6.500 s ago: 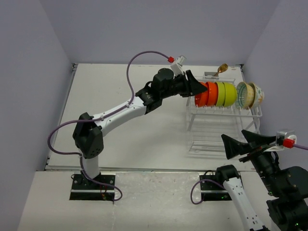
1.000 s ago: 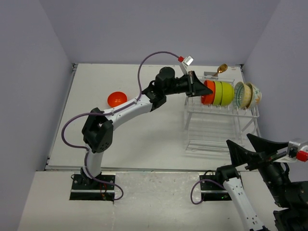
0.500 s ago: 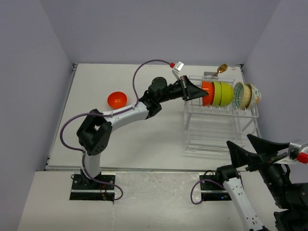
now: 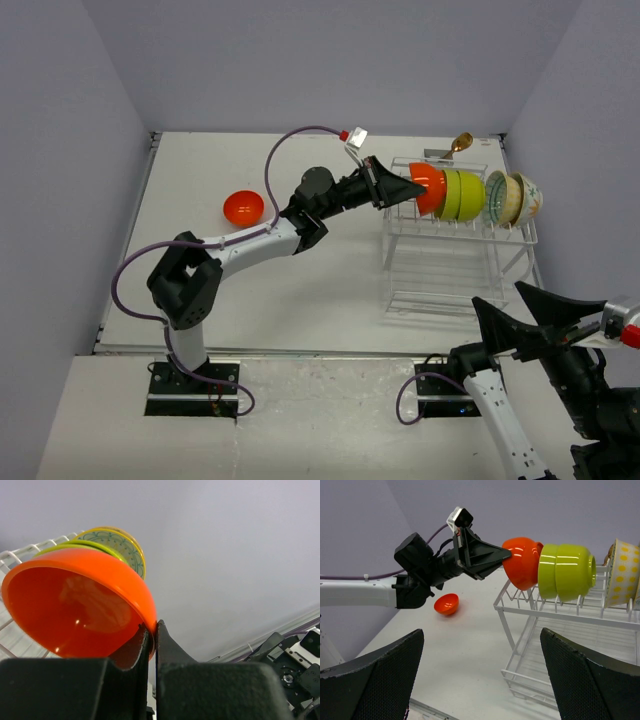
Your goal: Unload the bowls from the dish rack
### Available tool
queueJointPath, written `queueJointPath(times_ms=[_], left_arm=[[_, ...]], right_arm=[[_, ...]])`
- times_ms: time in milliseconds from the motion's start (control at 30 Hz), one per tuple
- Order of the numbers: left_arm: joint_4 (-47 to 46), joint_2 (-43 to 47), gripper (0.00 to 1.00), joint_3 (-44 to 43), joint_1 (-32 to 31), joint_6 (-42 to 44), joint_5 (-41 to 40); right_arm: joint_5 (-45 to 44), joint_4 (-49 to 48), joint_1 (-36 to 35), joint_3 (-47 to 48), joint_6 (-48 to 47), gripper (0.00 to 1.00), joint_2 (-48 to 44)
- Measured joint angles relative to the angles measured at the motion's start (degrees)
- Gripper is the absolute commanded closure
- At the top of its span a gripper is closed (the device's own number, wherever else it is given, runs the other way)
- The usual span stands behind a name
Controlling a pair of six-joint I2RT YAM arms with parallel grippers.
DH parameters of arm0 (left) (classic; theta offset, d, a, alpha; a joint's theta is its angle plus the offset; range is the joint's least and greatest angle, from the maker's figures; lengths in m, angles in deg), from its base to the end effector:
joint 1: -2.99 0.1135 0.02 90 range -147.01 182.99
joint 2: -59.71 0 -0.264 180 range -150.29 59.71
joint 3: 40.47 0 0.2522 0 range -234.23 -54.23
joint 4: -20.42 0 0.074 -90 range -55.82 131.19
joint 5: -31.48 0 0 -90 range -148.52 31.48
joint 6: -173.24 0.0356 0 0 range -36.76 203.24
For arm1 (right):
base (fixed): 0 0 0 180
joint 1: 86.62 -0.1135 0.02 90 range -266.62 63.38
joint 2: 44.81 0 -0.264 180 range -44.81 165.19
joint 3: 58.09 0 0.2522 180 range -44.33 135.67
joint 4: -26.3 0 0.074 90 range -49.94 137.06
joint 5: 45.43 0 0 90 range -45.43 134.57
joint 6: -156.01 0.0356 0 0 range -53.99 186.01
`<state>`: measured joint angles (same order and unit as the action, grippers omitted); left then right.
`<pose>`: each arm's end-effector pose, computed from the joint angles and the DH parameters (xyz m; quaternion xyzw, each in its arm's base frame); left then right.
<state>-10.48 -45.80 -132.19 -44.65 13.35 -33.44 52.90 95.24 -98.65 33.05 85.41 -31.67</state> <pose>0.2833 -0.3331 0.3390 0.0595 0.6027 -0.7383 0.2969 -0.0762 -0.0110 0.4374 -0.0135 0.6495 0.2509 0.7176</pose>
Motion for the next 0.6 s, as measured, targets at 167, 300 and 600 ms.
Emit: queueJointPath(times_ms=[167, 300, 600], left_arm=[[0.6, 3.2, 1.0, 1.7, 0.5, 1.6, -1.8], [3.8, 7.4, 1.0, 3.1, 0.8, 4.3, -4.4], [33.0, 19.5, 1.0, -1.3, 1.0, 22.7, -24.4]], right_arm=[[0.0, 0.1, 0.0, 0.2, 0.0, 0.01, -0.2], [0.0, 0.1, 0.0, 0.2, 0.0, 0.01, -0.2], [0.5, -0.8, 0.0, -0.8, 0.0, 0.01, -0.2]])
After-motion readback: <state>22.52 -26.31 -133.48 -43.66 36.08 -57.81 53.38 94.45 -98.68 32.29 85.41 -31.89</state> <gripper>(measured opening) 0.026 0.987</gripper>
